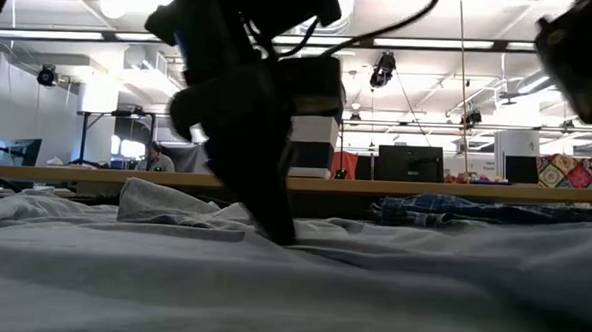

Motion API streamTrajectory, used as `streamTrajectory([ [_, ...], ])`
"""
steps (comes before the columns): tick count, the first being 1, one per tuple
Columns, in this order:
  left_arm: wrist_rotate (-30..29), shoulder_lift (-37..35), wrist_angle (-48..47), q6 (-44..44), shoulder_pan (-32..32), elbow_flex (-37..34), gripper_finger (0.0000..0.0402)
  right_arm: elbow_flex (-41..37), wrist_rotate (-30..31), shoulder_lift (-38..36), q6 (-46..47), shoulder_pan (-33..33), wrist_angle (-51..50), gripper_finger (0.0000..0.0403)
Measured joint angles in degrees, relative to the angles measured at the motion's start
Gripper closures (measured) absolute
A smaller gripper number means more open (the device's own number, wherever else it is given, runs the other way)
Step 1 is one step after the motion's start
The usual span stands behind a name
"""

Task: Fold Laundry from Bin
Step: Fold the gray shirt

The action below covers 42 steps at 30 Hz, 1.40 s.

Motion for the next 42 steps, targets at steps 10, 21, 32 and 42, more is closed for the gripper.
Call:
streamTrajectory([
  [10, 0.13, -8.05, -5.33, 3.22, 0.14, -0.10, 0.0324, 1.57, -0.28, -7.31, -4.31, -0.46, -1.02, 0.0255],
  [21, 3.84, -11.30, 13.40, 3.16, -2.57, -2.05, 0.0324, -0.07, 12.28, -9.21, -19.69, -3.61, 1.02, 0.0248],
  [32, 3.33, 4.79, 36.27, -7.80, -8.72, 2.36, 0.0324, -2.63, 23.10, -6.86, -25.43, 1.23, 1.11, 0.0277],
  [42, 2.76, 11.66, 28.42, -11.45, -11.25, 7.87, 0.0324, -5.85, 22.75, -7.71, -26.88, -1.24, 2.40, 0.0278],
])
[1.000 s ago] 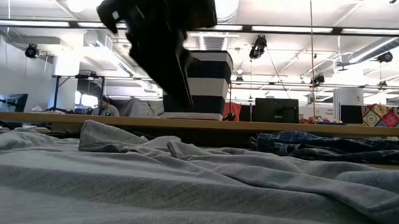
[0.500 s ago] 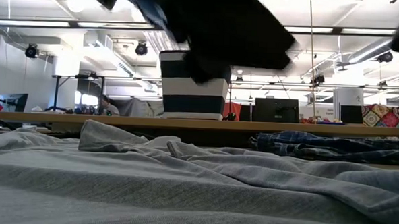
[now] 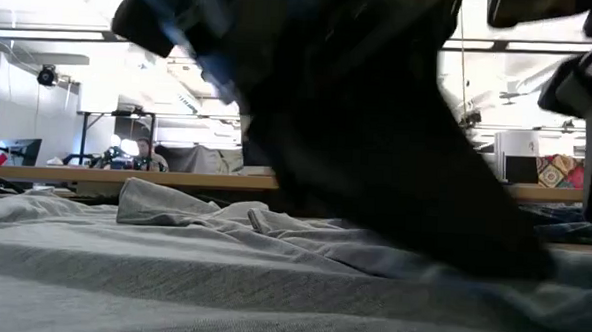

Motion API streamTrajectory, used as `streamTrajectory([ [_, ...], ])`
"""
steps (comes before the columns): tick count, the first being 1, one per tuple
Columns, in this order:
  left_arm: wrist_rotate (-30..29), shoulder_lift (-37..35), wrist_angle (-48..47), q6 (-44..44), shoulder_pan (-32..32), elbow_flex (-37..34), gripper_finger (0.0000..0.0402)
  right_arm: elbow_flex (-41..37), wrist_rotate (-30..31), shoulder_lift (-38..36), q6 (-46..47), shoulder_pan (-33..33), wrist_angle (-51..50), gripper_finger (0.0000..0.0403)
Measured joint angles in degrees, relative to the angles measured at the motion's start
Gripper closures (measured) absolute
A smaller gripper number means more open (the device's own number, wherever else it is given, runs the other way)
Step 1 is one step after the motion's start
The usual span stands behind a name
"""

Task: Fold Laundry from Bin
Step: Fold the gray shirt

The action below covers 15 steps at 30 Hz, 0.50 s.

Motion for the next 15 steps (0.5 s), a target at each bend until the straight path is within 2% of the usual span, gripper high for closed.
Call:
streamTrajectory([
  [7, -0.78, -2.63, -10.50, -1.63, -0.12, -0.76, 0.0324, -6.46, -3.19, 0.08, 1.40, -1.36, 6.93, 0.0278],
  [15, -1.08, -8.56, -15.84, -3.01, -0.20, -1.00, 0.0324, -7.34, -8.21, -2.21, -2.15, -1.73, 5.60, 0.0278],
])
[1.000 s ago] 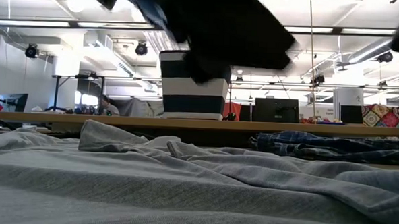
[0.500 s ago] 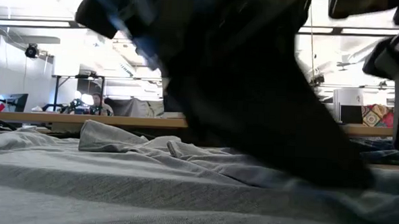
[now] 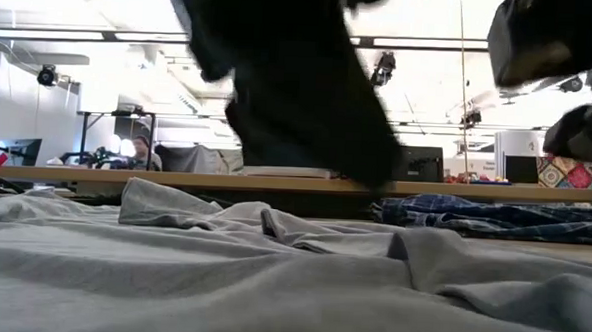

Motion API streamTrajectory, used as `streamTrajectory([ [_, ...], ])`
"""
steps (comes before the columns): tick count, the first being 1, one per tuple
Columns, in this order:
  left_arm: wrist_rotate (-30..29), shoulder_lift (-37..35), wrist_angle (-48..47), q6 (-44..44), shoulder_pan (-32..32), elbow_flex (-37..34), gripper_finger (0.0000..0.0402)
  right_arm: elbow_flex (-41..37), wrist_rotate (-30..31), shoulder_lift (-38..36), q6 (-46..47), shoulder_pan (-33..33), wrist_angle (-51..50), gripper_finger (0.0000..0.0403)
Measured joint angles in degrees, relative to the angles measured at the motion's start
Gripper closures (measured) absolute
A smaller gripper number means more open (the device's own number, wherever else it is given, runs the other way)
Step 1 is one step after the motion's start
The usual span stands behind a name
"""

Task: Fold Laundry from Bin
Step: Fold the gray shirt

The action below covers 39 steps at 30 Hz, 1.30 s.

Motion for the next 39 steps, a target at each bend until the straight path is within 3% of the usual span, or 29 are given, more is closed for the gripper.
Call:
streamTrajectory([
  [4, -2.40, -6.98, -1.89, 0.71, 1.83, -3.60, 0.0324, 0.75, 0.26, -5.06, -3.56, -1.75, 0.28, 0.0278],
  [10, -9.56, -18.75, 4.05, -0.21, 10.97, -19.41, 0.0324, 0.02, 6.20, -8.76, -10.79, -6.50, 3.24, 0.0278],
  [16, -9.06, -16.49, 16.16, -1.21, 16.19, -31.52, 0.0324, 0.04, 6.30, -3.13, -17.02, -5.12, 18.42, 0.0278],
  [22, -9.60, -10.89, 18.00, 1.29, 18.62, -33.03, 0.0324, 2.82, -0.09, 7.42, -13.34, -0.48, 26.97, 0.0278],
  [27, -8.72, -10.99, 17.18, 6.16, 19.36, -32.99, 0.0324, 8.11, -1.70, 12.37, -12.66, 2.21, 26.31, 0.0278],
  [31, -6.81, -14.38, 13.73, 10.37, 19.38, -32.52, 0.0324, 10.62, -0.58, 12.05, -12.36, 2.09, 23.38, 0.0278],
  [39, -1.01, -24.55, 2.39, 14.26, 19.18, -31.46, 0.0324, 14.55, 2.36, 5.48, -9.37, 3.05, 7.50, 0.0278],
])
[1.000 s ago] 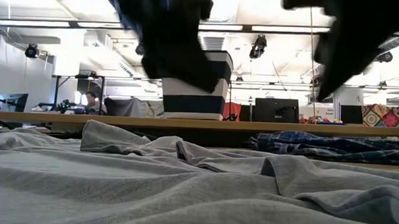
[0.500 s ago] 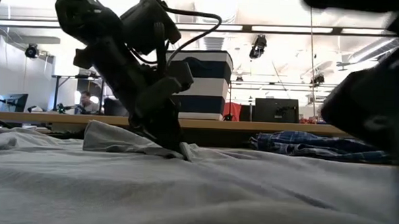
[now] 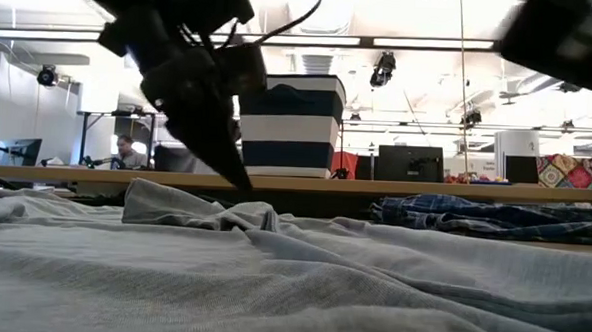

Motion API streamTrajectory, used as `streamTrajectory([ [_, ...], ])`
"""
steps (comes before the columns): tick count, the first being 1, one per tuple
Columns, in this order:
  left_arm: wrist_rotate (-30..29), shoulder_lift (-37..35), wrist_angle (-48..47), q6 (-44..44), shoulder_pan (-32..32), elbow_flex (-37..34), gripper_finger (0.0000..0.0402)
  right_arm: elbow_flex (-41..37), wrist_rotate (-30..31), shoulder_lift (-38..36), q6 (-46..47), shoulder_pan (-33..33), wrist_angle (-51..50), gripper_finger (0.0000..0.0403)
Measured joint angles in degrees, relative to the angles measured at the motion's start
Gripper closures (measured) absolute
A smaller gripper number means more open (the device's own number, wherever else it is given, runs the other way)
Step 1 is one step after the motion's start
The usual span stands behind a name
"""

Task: Fold Laundry from Bin
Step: Fold the gray shirt

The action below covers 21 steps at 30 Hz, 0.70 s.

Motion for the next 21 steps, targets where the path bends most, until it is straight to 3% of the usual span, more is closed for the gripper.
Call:
streamTrajectory([
  [6, -0.24, 2.54, 8.45, -4.92, -0.41, -4.02, 0.0324, -5.37, -1.84, 0.80, 6.50, 0.76, -1.56, 0.0278],
  [12, -0.53, 7.08, 11.89, -9.68, -0.44, -6.93, 0.0324, -10.13, -8.01, 0.77, 5.50, -0.82, -1.02, 0.0278],
  [16, 0.56, 2.39, 8.05, -9.85, -0.41, -8.11, 0.0324, -10.16, -10.09, -2.71, 2.35, -2.51, -4.66, 0.0278],
  [21, -0.27, -9.73, -0.45, -8.74, 0.86, -7.70, 0.0324, -8.68, -9.18, -12.98, -4.18, -9.97, -3.95, 0.0278],
])
